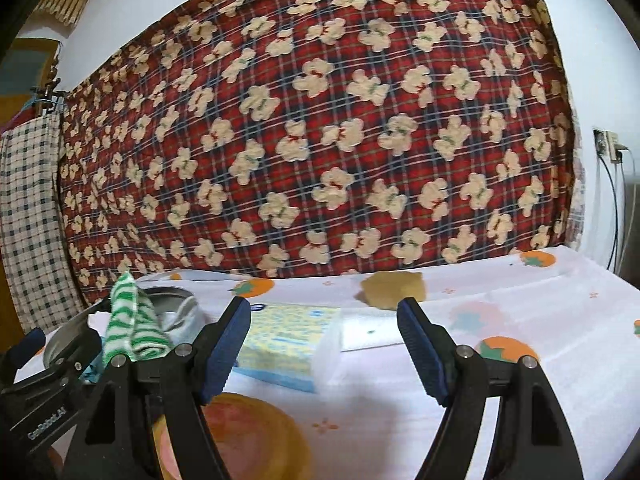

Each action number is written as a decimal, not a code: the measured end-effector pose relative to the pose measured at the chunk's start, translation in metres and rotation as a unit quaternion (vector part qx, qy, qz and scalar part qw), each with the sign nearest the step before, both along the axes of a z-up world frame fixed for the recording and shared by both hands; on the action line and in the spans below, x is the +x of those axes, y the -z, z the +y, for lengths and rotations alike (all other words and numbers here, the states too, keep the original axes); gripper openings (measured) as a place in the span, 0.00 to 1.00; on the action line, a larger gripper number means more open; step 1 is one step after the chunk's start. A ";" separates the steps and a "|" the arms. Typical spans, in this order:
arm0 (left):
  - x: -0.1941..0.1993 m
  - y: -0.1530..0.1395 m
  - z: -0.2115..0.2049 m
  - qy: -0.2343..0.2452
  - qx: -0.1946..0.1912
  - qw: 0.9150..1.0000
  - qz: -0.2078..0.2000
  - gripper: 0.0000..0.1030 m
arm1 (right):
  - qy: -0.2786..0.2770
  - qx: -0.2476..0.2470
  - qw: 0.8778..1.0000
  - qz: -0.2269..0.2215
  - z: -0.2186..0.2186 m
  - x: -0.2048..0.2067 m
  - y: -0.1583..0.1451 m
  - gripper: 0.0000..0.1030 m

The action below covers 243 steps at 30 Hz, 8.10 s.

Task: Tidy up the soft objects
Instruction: 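Withdraw both grippers from the tin toward the remaining items, then grasp the white mesh cloth with the left gripper and lift it, then grasp the yellow sponge with the right gripper while the left gripper holds the mesh cloth, then carry the mesh cloth and yellow sponge over the metal tin with both grippers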

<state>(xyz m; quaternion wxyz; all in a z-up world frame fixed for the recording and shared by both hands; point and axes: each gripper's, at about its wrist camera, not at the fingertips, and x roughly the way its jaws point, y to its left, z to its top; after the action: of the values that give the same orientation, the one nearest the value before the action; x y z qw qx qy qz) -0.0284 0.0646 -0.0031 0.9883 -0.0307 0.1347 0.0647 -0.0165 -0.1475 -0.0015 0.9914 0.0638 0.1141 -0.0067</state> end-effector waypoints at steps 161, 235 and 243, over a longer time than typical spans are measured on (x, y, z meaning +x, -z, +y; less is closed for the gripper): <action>-0.017 -0.014 -0.142 0.320 -0.057 0.945 -0.033 0.14 | 0.133 0.015 0.991 -0.031 -0.095 -0.060 -0.005 0.53; 0.018 -0.002 0.126 0.011 -0.059 0.998 -0.028 0.14 | -0.136 -0.060 0.987 -0.061 0.192 0.008 -0.009 0.54; 0.039 -0.003 0.141 -0.009 -0.062 0.998 -0.013 0.14 | -0.134 -0.041 0.989 -0.038 0.208 0.040 -0.008 0.54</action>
<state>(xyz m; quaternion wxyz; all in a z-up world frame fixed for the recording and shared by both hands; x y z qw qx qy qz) 0.0108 0.2058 0.0003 0.9855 -0.0945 0.1249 0.0647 0.0230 0.0606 0.0069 0.9887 0.0078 0.0838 0.1238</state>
